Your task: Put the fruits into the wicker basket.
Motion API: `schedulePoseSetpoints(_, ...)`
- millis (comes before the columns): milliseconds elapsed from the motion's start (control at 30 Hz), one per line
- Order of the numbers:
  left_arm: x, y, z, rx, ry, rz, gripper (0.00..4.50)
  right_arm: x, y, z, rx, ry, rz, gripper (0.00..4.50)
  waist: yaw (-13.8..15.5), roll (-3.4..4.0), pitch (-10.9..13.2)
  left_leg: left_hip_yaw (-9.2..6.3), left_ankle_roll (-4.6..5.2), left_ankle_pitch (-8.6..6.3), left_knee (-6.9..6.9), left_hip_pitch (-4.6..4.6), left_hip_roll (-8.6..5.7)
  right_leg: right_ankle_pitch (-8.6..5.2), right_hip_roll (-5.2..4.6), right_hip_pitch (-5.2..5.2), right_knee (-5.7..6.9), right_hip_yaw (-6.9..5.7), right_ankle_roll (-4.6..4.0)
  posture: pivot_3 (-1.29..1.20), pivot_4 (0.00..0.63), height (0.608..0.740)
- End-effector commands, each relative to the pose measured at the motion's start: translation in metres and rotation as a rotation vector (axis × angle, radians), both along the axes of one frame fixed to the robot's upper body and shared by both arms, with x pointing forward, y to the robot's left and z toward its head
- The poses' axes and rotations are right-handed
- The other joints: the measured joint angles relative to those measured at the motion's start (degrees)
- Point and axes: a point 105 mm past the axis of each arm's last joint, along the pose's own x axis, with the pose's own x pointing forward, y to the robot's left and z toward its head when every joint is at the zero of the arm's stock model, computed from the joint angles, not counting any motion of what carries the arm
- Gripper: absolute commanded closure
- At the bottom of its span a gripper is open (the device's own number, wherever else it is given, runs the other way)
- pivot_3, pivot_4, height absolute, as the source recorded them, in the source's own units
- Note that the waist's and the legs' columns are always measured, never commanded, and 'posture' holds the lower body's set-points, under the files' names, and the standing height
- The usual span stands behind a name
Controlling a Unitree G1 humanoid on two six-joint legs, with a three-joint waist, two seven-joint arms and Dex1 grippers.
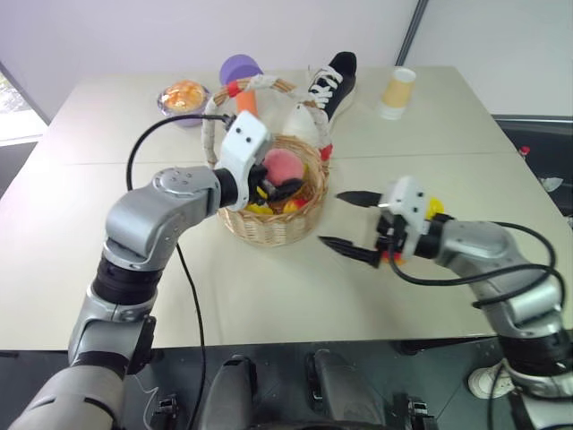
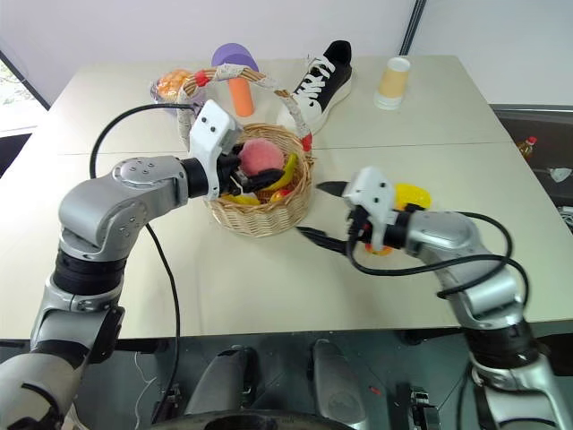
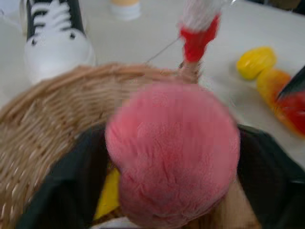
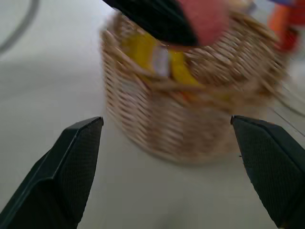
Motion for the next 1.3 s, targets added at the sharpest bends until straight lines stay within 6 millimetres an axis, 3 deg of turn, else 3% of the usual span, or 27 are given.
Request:
schedulePoseSetpoints(33,-0.003,0.000,0.021,-0.007,-0.116,-0.058,0.04,-0.002,-0.034,0.012,-0.008,-0.035,-0.135,0.00,0.2,0.00,0.0,0.03,0.00,0.00,0.00,0.00,-0.01,0.00,-0.02,0.00,0.01,0.00,0.00,0.00,0.150,0.740)
schedulePoseSetpoints(233,-0.014,0.010,0.022,-0.012,-0.181,-0.135,0.04,-0.007,-0.077,0.006,0.060,0.016,-0.348,0.00,0.0,0.01,0.0,0.10,-0.01,0.01,0.02,0.04,-0.01,0.01,-0.01,0.03,0.01,0.05,0.01,0.00,0.150,0.740)
schedulePoseSetpoints(367,-0.018,0.020,0.012,-0.011,-0.159,-0.136,0.04,-0.007,-0.100,-0.006,0.320,0.242,-0.592,0.00,0.0,0.01,0.0,0.10,-0.03,0.02,0.05,0.04,0.02,0.01,0.00,0.04,0.01,0.06,0.01,0.00,0.150,0.740)
schedulePoseSetpoints(700,-0.033,0.009,0.012,-0.042,-0.166,-0.207,0.04,-0.001,-0.087,-0.033,0.451,0.493,-0.785,0.00,0.1,0.03,0.0,0.10,-0.04,0.02,0.04,0.02,0.02,0.01,-0.01,0.04,0.00,0.07,0.01,0.00,0.150,0.740)
schedulePoseSetpoints(1033,-0.042,0.008,0.013,-0.053,-0.171,-0.225,0.04,0.007,-0.062,-0.050,0.472,0.598,-0.777,0.00,-0.1,0.04,0.0,0.10,-0.03,0.02,0.03,0.01,0.02,0.01,0.01,0.03,0.00,0.07,0.01,0.00,0.150,0.740)
schedulePoseSetpoints(1067,-0.043,0.009,0.013,-0.052,-0.173,-0.225,0.00,0.008,-0.060,-0.049,0.481,0.597,-0.768,0.52,-0.1,0.04,0.0,0.10,-0.03,0.02,0.03,0.01,0.02,0.01,0.01,0.03,0.00,0.07,0.01,0.00,0.150,0.740)
schedulePoseSetpoints(1100,-0.044,0.009,0.013,-0.053,-0.173,-0.225,0.00,0.008,-0.060,-0.047,0.486,0.595,-0.765,0.75,-0.1,0.05,0.0,0.10,-0.03,0.02,0.03,0.01,0.02,0.01,0.01,0.03,0.00,0.06,0.02,0.00,0.150,0.740)
schedulePoseSetpoints(1233,-0.046,0.012,0.015,-0.059,-0.179,-0.226,0.00,0.009,-0.060,-0.038,0.477,0.566,-0.750,2.67,-0.1,0.05,0.0,0.10,-0.03,0.02,0.03,0.00,0.02,0.01,0.01,0.02,-0.01,0.06,0.02,0.00,0.150,0.740)
schedulePoseSetpoints(1300,-0.046,0.017,0.017,-0.061,-0.186,-0.220,0.00,0.008,-0.056,-0.027,0.432,0.518,-0.691,2.67,-0.1,0.05,0.0,0.11,-0.03,0.02,0.03,0.00,0.02,0.00,0.01,0.02,-0.01,0.05,0.02,0.00,0.150,0.740)
